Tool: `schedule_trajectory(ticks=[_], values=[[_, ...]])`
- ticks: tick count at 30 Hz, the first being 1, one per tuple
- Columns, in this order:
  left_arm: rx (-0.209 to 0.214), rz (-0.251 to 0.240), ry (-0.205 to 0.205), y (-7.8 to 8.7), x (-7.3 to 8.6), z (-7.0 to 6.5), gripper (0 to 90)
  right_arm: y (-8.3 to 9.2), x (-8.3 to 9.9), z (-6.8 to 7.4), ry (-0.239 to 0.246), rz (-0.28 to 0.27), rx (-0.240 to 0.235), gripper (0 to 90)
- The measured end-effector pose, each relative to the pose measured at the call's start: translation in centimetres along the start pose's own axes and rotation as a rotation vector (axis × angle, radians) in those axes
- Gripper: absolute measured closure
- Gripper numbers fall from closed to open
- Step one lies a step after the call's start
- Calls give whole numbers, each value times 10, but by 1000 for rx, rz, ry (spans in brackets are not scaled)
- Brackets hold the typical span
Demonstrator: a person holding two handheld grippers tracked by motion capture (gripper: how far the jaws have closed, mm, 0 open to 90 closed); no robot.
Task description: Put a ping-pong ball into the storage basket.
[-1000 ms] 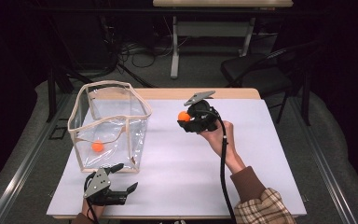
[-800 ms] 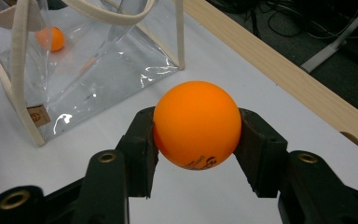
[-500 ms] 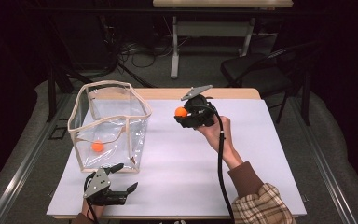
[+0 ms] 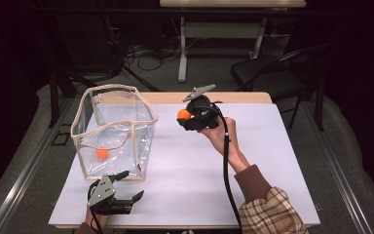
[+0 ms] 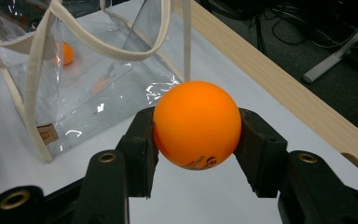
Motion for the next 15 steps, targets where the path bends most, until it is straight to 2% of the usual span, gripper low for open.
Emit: schedule_trajectory(ticks=[7, 15], values=[[2, 2, -1, -1, 0, 0, 159, -2, -5, 1, 11, 11, 11, 518], [-2, -1, -4, 0, 0, 0, 159, -2, -14, 2, 14, -9, 4, 518]])
Point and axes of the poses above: each handheld gripper's, and its own axes: y roughly backward along the jaws, x roughly out of its underside, z roughly to its left, the point moved 4 cm from there along -y, roughly forward along the jaws, and after that the axes turned 4 degrees about y, right-handed, at the moved point
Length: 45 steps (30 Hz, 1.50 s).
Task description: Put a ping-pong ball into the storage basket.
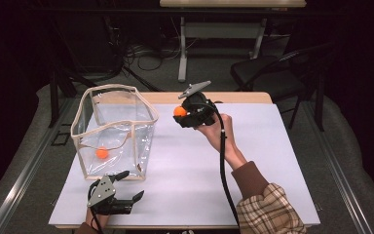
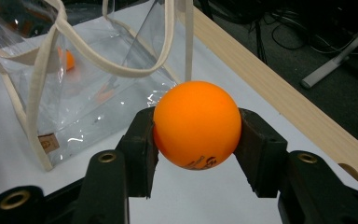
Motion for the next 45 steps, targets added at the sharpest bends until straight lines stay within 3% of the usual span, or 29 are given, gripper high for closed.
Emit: schedule_trajectory(ticks=[45], values=[[5, -2, 10, 0, 1, 2, 159, -17, -45, 15, 48, -25, -28, 518]])
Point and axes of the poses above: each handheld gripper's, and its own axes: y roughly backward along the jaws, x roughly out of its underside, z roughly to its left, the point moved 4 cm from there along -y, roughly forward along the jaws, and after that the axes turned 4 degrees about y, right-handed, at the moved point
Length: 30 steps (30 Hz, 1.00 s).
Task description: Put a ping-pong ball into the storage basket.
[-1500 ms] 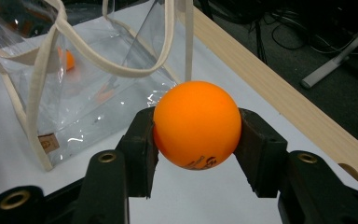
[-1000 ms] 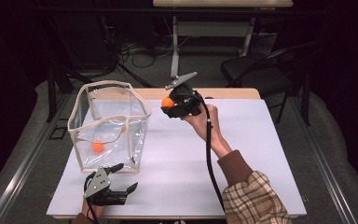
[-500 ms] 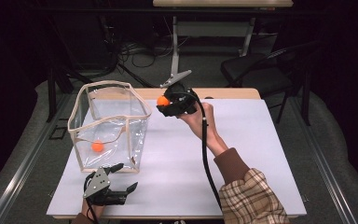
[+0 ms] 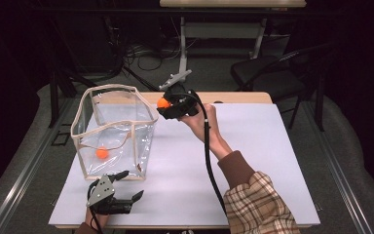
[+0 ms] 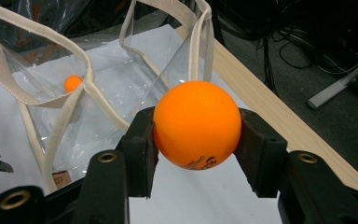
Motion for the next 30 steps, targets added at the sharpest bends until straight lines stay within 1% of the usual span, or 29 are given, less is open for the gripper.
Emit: schedule_trajectory(ticks=[3, 10, 18, 21, 25, 26, 30], values=[[-5, 0, -2, 0, 0, 0, 159, -2, -2, 2, 3, -1, -1, 518], [0, -2, 1, 0, 0, 0, 159, -6, -7, 6, 20, 2, -3, 518], [2, -3, 4, 0, 0, 0, 159, -9, -13, 8, 22, -3, -5, 518], [-1, -4, 6, 0, 0, 0, 159, -11, -15, 9, 28, 8, -4, 518], [-2, -5, 6, 0, 0, 0, 159, -15, -18, 9, 30, 4, -6, 518], [3, -3, 6, 0, 0, 0, 159, -15, -19, 10, 25, 10, -6, 518], [2, -4, 3, 0, 0, 1, 159, -19, -21, 11, 34, 6, -9, 518]])
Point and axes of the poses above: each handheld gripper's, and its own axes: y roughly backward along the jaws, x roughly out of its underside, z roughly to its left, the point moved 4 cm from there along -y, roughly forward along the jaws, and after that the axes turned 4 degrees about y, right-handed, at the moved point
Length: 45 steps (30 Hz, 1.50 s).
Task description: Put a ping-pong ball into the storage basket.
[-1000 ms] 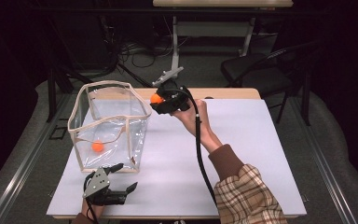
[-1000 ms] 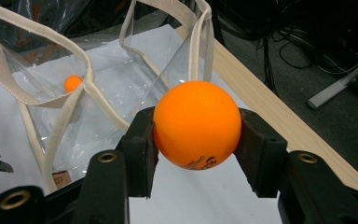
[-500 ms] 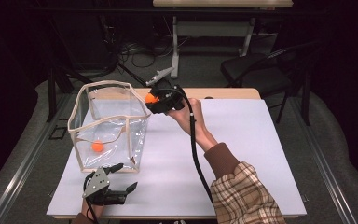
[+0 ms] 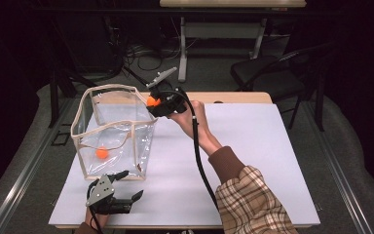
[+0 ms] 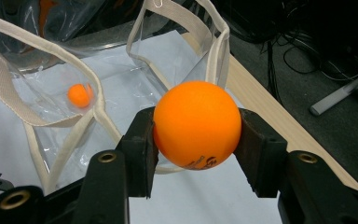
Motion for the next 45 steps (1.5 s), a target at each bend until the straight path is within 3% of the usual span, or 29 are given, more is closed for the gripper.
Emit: schedule_trajectory(ticks=[23, 45], values=[[-1, -2, 0, 0, 0, 0, 159, -22, -10, 10, 23, 15, -26, 518], [0, -3, 1, 1, 0, 0, 159, -35, -14, 8, 21, 20, -41, 518]])
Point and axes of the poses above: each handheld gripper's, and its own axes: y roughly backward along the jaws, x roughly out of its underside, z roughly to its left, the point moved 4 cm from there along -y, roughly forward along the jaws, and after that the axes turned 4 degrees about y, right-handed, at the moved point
